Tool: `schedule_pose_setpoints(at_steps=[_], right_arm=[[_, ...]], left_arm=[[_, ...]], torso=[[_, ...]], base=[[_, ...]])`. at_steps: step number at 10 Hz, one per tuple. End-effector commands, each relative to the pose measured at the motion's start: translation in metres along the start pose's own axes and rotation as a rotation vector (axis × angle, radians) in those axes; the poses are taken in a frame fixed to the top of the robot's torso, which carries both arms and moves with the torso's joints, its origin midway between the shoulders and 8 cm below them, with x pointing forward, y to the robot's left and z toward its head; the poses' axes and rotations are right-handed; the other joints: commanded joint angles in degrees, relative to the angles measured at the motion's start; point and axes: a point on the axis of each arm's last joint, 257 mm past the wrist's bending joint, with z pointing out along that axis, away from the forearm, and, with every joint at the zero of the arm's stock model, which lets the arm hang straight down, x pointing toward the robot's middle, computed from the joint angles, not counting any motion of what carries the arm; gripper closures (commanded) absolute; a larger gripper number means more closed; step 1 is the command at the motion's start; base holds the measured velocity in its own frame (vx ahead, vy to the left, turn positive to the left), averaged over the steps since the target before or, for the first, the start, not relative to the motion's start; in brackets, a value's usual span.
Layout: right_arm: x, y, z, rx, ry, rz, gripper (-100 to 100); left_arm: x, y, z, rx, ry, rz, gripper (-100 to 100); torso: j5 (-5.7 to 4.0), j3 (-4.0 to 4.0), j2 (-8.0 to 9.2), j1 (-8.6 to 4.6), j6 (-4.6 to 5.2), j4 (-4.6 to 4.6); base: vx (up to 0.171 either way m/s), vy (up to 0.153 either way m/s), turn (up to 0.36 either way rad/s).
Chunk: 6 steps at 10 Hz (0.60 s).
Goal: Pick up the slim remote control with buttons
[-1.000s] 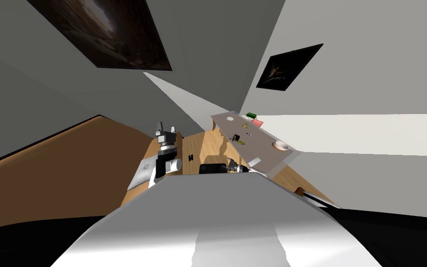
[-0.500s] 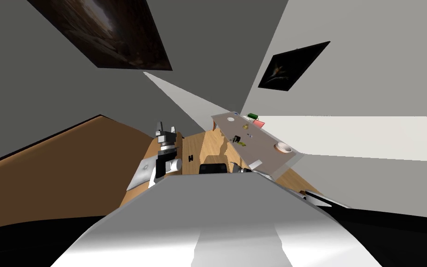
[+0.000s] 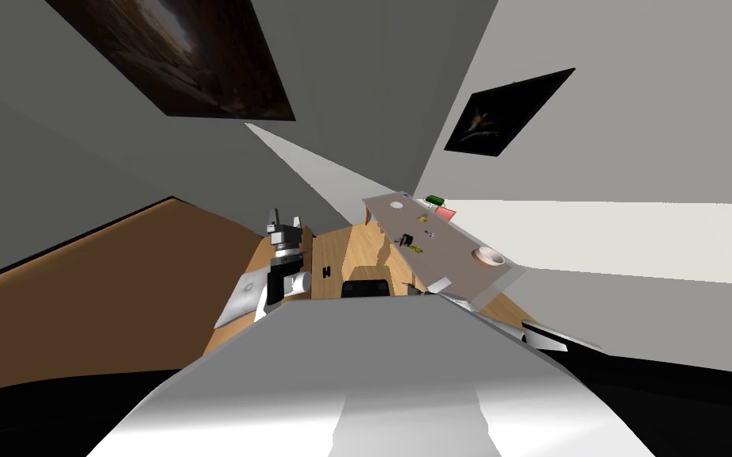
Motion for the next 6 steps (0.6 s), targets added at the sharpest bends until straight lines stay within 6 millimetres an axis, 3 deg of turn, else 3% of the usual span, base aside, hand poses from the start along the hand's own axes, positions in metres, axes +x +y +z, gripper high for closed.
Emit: schedule_pose_setpoints(at_steps=[1,2,3,4,5,6], right_arm=[[0.035,0.005,-0.016,-0.029,0.086,-0.061,-100],[0.035,0.005,-0.016,-0.029,0.086,-0.061,-100],[0.067,0.008,-0.031,-0.058,0.162,-0.118,-100],[0.067,0.008,-0.031,-0.058,0.162,-0.118,-100],[0.09,0.011,-0.044,-0.087,0.22,-0.174,-100],[0.096,0.01,-0.048,-0.086,0.234,-0.172,-100]], left_arm=[[0.0,0.0,0.0,0.0,0.0,0.0,0],[0.0,0.0,0.0,0.0,0.0,0.0,0],[0.0,0.0,0.0,0.0,0.0,0.0,0],[0.0,0.0,0.0,0.0,0.0,0.0,0],[0.0,0.0,0.0,0.0,0.0,0.0,0],[0.0,0.0,0.0,0.0,0.0,0.0,0]], torso=[[0.0,0.0,0.0,0.0,0.0,0.0],[0.0,-0.01,-0.03,-0.03,-0.01,0.0],[0.0,-0.02,-0.03,-0.03,0.0,0.0],[0.01,-0.04,-0.09,-0.01,-0.01,-0.01],[0.0,-0.04,-0.07,0.0,0.0,-0.02],[-0.01,-0.06,-0.12,-0.07,0.0,-0.02]], base=[[0.041,-0.015,0.025],[0.044,-0.017,0.016],[0.06,-0.009,0.02],[0.054,-0.012,0.01],[0.071,-0.03,0.008],[0.059,-0.026,0.008]])
